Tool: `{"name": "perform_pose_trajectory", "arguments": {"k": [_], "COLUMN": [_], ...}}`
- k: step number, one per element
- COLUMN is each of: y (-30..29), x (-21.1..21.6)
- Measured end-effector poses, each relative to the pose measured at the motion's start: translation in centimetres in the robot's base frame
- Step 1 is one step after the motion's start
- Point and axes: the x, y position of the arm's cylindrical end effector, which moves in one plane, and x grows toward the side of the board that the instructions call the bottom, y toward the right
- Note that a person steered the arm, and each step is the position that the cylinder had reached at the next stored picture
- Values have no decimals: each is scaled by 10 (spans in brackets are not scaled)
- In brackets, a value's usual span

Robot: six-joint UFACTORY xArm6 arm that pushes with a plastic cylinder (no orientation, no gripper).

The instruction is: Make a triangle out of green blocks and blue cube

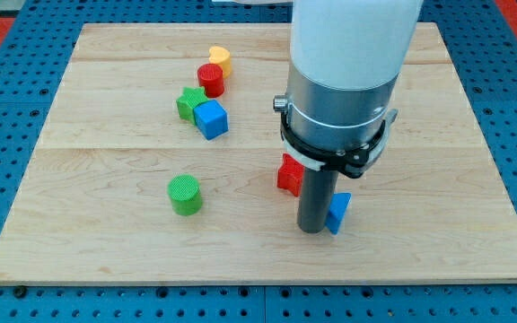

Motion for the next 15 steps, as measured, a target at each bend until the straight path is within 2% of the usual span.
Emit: {"name": "perform_pose_trajectory", "arguments": {"k": [1, 3, 4, 7, 8, 9, 10, 12, 13, 14, 15], "y": [-62, -111, -121, -126, -90, -60, -76, -36, -108, -147, -145], "x": [0, 17, 12, -46, -59, -92, -124, -168, -185, -186, -185]}}
